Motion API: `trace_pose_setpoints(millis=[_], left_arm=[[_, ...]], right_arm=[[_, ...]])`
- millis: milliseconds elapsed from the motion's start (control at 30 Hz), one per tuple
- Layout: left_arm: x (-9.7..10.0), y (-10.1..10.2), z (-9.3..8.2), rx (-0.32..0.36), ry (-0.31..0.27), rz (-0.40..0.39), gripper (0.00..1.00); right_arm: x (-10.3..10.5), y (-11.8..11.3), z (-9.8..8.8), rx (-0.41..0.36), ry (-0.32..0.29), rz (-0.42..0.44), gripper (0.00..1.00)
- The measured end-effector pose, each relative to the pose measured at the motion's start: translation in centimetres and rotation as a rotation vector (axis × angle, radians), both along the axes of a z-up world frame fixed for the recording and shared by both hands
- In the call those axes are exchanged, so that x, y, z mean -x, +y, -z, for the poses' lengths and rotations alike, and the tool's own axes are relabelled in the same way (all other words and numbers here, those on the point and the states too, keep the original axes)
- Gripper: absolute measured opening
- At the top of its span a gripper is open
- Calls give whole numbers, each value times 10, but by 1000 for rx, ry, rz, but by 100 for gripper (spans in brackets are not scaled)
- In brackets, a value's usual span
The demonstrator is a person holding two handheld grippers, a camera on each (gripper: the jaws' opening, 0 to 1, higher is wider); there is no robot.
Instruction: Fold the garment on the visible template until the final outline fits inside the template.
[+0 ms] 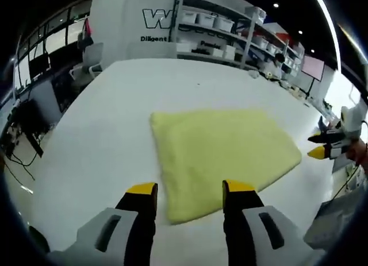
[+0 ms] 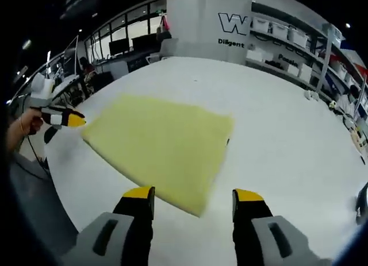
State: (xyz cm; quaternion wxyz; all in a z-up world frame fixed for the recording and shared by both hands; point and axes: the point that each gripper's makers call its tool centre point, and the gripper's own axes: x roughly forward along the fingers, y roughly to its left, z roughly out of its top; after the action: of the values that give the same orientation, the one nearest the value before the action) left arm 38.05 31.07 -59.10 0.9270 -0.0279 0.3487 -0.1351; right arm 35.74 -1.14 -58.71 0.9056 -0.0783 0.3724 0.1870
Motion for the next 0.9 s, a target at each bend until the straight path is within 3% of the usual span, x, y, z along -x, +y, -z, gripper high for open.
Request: trace_pose_setpoints(millis=[333, 767, 900], left_arm=[[12, -9, -16, 14, -22, 33, 62], [24, -14, -35, 35, -73, 38, 70], [27, -14, -39, 39, -84, 38, 72]], right_arm=[[6, 11, -24, -107, -32, 37, 74], [26, 13, -44, -135, -64, 63, 97], [33, 16, -46, -131, -61, 58, 99]])
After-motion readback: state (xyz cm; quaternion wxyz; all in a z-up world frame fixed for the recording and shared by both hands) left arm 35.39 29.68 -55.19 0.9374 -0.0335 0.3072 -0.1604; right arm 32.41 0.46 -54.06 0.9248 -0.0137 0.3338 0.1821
